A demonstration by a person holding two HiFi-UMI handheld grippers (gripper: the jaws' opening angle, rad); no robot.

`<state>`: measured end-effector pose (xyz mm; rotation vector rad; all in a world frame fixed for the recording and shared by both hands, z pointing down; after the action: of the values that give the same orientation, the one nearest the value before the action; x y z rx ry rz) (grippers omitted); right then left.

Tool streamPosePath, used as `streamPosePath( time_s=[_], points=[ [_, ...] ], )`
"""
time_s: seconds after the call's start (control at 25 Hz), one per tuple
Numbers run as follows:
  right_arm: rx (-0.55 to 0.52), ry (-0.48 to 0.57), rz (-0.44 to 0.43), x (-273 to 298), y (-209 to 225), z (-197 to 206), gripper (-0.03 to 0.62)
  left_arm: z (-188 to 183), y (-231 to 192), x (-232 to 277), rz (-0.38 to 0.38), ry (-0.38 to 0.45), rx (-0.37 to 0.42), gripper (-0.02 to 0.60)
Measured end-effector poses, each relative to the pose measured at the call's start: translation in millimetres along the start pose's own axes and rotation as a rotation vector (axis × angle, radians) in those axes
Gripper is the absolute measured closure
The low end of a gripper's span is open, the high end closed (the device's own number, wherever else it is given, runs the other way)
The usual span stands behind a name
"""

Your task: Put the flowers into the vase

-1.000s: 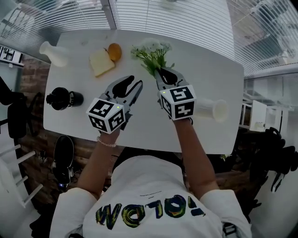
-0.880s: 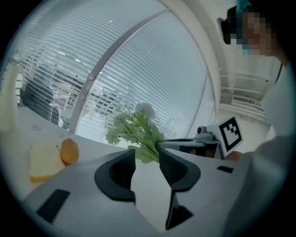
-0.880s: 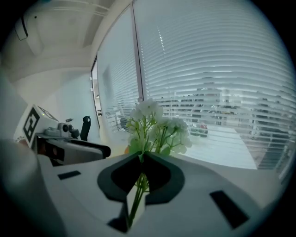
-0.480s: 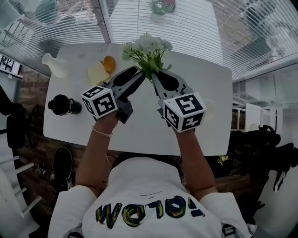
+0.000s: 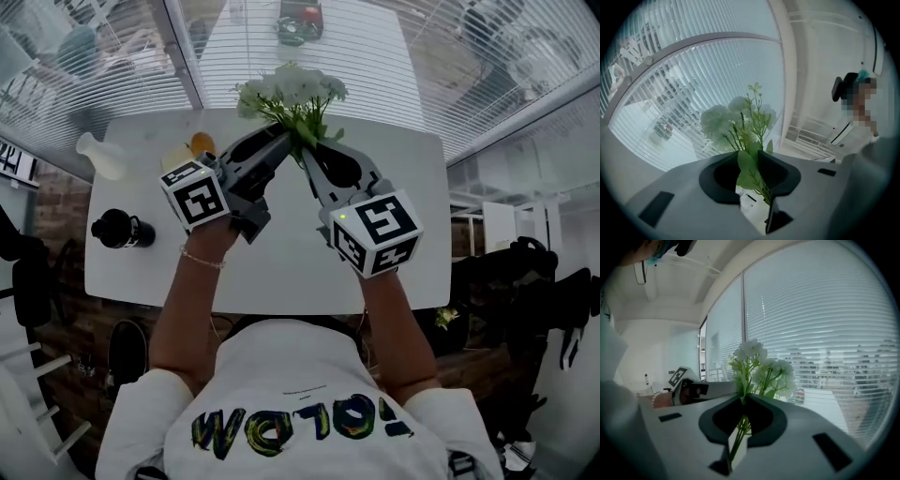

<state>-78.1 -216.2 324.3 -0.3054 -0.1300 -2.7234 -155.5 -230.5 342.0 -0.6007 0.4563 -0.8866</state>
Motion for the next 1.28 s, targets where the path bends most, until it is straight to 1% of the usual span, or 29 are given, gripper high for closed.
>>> streamPosePath(
  time_s=[0.16, 0.36, 0.52, 0.72, 0.92, 1.08, 1.28],
  points=[
    [-0.013, 0.02, 0.027, -23, 11, -14, 0.568, -5, 23, 21, 0.049, -0.006, 0.037, 0.469],
    [-0.026, 0.04, 0.063, -49, 26, -22, 0.565, -4, 49, 44, 0.095, -0.019, 0.116, 0.489],
    [-0.031, 0.05, 0.093, -74, 38, -26, 0.559, 0, 70, 64, 0.123, -0.029, 0.169, 0.492],
    [-0.044, 0.065, 0.137, -102, 55, -28, 0.552, 8, 94, 90, 0.163, -0.033, 0.215, 0.492],
    [-0.048, 0.072, 0.174, -125, 75, -25, 0.549, 20, 111, 119, 0.201, -0.047, 0.277, 0.495],
    [-0.048, 0.08, 0.197, -142, 95, -13, 0.551, 36, 119, 143, 0.22, -0.06, 0.329, 0.495],
    [-0.056, 0.105, 0.213, -154, 105, -1, 0.551, 51, 124, 156, 0.223, -0.081, 0.383, 0.495]
  ],
)
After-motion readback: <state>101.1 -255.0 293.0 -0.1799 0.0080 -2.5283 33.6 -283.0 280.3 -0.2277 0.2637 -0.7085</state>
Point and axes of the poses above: the fingertips, and each gripper's own axes: x forward along the fingers, y to its right, z out of its underside, the point moved 3 cm from there along -x, backward along the fingers, and after that the axes turned 10 degrees about -z, right-handed, at the moved point
